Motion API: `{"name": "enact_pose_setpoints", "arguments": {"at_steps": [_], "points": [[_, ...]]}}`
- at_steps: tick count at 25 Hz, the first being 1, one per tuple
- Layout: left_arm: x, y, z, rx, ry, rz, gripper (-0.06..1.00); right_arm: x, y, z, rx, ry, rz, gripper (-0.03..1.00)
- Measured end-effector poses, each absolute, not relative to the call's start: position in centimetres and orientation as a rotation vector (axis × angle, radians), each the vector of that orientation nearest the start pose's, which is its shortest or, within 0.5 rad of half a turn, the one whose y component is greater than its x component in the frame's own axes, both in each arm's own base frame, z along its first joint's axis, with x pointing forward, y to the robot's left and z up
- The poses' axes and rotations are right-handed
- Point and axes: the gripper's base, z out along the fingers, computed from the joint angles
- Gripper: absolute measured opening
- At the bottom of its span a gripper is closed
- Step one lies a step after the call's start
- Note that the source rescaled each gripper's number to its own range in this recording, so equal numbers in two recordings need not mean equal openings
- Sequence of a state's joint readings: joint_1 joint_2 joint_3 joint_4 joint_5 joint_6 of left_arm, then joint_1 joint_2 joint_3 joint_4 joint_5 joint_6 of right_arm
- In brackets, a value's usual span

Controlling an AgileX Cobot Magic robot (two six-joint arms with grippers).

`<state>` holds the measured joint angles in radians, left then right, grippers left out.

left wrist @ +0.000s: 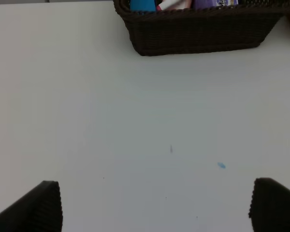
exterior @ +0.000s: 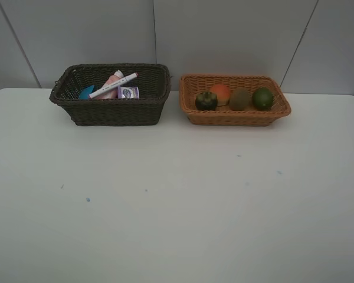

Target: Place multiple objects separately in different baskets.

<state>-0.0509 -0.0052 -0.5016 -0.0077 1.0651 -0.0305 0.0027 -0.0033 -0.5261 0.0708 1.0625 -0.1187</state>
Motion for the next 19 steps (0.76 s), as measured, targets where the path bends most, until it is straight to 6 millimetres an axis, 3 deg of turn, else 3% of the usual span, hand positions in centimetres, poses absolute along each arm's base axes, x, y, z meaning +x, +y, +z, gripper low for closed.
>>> {"name": "enact_pose_setpoints", "arguments": {"at_steps": [19], "points": [[-0.61, -0.03, 27.73, 0.021, 2.042, -0.06, 0.98, -0.87, 0.56, 28.45, -0.127, 2.011, 0.01, 0.99]]}}
